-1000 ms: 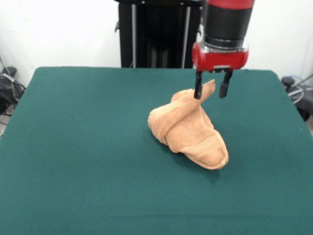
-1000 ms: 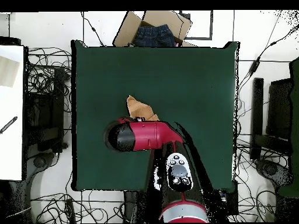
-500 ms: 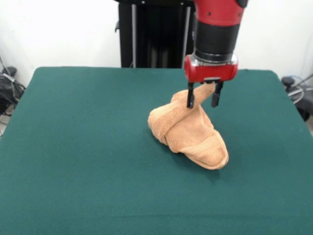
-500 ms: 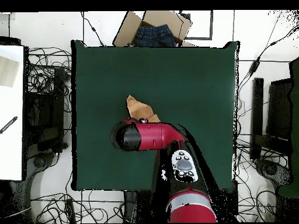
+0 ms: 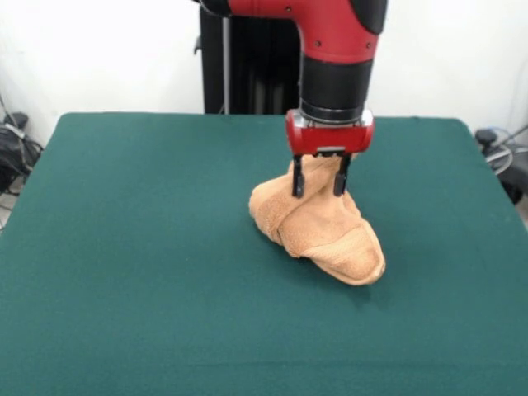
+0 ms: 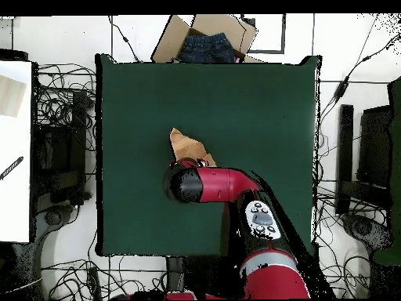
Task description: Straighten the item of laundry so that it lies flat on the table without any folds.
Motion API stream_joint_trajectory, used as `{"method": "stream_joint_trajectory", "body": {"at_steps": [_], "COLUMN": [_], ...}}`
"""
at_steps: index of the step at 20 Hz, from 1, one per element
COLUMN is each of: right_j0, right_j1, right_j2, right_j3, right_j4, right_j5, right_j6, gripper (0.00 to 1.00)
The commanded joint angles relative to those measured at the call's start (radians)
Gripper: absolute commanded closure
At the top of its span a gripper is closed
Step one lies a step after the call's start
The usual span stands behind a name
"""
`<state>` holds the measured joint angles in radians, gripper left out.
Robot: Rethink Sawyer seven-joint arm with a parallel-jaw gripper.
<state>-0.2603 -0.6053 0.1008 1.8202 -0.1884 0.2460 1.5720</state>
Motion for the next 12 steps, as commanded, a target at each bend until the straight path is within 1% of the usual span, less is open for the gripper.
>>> {"method": "stream_joint_trajectory", "body": {"at_steps": [1, 7, 12], "right_j0": [-0.013, 0.037, 0.052], "right_j1": [0.03, 0.01, -0.016], "right_j2": [0.092, 0.069, 0.061], "right_j3": [0.05, -0.084, -0.102], "right_j4": [-0.048, -0.01, -0.011], "right_j5": [-0.021, 0.186, 0.242], "right_j6": [0.075, 0.027, 0.027], "gripper": [0.0, 0.0, 0.0]}}
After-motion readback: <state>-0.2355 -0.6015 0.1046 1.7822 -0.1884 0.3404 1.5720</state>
